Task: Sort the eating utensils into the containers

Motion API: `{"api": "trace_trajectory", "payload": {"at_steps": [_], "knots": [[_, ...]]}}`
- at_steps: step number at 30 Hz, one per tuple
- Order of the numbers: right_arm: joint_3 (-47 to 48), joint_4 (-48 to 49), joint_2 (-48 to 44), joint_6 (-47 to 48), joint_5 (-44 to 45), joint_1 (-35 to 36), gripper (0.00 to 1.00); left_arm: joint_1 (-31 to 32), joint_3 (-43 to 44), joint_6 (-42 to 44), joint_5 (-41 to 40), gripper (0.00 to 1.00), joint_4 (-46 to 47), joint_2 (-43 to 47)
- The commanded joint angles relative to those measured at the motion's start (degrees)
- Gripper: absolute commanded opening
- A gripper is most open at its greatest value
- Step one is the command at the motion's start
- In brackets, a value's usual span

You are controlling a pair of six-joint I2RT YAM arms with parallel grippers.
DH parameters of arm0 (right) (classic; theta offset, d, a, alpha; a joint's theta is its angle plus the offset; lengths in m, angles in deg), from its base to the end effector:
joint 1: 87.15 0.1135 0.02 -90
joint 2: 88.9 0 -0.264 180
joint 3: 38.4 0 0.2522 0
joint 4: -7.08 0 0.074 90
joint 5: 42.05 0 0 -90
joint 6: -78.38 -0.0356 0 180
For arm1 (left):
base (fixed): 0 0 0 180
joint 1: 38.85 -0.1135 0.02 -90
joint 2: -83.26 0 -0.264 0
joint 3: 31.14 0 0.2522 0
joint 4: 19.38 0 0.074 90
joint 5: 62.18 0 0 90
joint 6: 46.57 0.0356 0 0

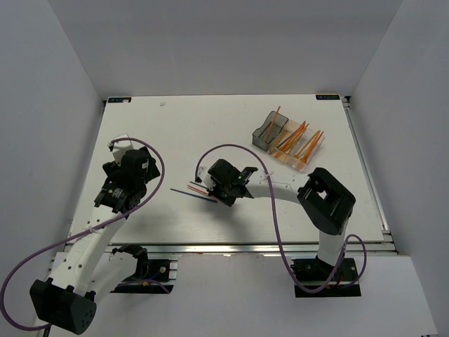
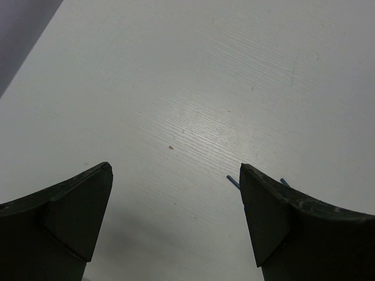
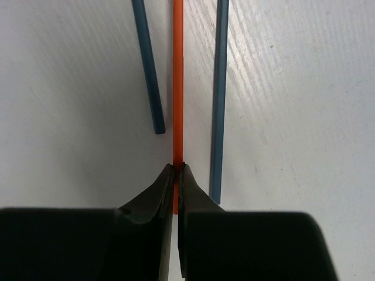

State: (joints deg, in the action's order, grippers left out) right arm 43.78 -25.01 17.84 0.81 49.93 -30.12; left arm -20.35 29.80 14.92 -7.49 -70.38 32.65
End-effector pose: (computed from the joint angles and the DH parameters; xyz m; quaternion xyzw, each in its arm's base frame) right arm 0.2109 0.3229 0.1700 -0.5416 0.7900 0.0936 0.2717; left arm 0.1760 -0.0372 0.2956 -0.2016 0.8516 0.0941 0.4746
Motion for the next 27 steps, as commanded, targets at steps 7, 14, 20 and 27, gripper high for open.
{"api": "trace_trajectory", "payload": {"at_steps": [7, 14, 20, 27], "knots": [[2.94, 2.5, -8.3, -4.42, 1.44, -1.3, 0.0, -0.13, -0.24, 0.21, 0.33, 0.98, 1.11, 0.51], [8.92, 7.42, -9.26, -30.32, 6.55, -16.49, 0.0, -0.13, -0.24, 0.21, 0.59, 0.98, 1.2, 0.78], [10.75, 16.04, -8.05, -45.02, 22.88, -28.11, 0.0, -0.13, -0.42, 0.39, 1.38, 0.98, 1.55, 0.95], [26.82, 10.42, 5.48, -48.64, 25.97, -33.39, 0.0, -0.13, -0.51, 0.91, 3.14, 0.98, 1.99, 0.86]]}}
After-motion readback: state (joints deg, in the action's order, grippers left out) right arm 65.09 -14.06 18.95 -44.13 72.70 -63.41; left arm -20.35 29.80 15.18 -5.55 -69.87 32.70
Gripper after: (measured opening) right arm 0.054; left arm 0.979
